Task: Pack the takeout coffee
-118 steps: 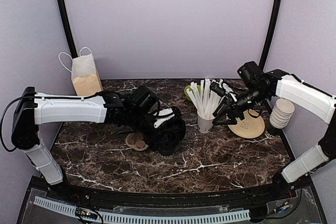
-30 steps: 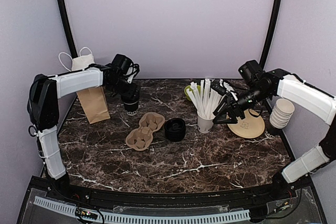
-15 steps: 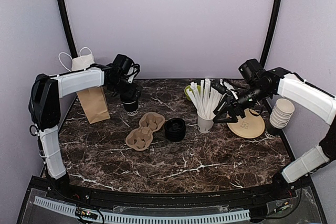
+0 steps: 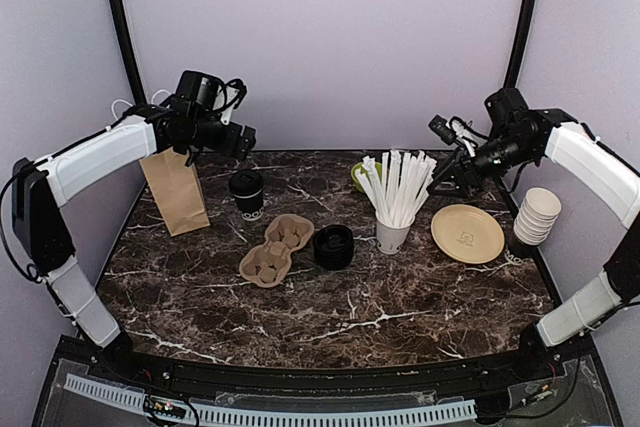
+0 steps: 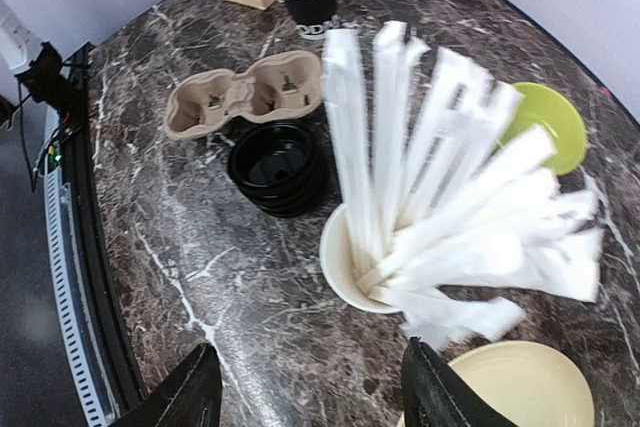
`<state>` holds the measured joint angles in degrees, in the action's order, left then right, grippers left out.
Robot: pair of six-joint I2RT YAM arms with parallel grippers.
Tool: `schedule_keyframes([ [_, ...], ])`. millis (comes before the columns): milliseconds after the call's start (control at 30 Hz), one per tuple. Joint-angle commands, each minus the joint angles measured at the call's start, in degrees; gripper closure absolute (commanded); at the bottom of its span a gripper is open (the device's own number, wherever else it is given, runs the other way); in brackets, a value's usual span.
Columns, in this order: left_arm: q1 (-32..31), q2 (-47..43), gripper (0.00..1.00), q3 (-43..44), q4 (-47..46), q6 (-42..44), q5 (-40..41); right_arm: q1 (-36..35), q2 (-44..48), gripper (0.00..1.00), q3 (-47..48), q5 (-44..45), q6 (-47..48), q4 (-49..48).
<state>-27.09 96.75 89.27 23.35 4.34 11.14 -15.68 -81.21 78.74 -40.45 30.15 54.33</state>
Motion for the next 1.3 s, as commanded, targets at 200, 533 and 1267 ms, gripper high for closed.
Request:
schedule_keyframes([
  [200, 0.3, -18.1, 0.01, -18.0, -22.2, -0.8, -9.6, 18.6, -1.9, 0.39, 6.9, 3.0, 1.2, 2.9],
  [533, 0.2, -21.8, 0.19, -23.3, -25.3, -4.0, -23.1, 25.7, 1.8, 0.40, 7.8, 11.1, 1.1, 4.5],
  [1267, -0.6, -21.3, 0.25, -22.5, -22.2, -4.8, -27.2, 27.6, 5.9, 0.42, 3.1, 34.8, 6.8, 18.5],
])
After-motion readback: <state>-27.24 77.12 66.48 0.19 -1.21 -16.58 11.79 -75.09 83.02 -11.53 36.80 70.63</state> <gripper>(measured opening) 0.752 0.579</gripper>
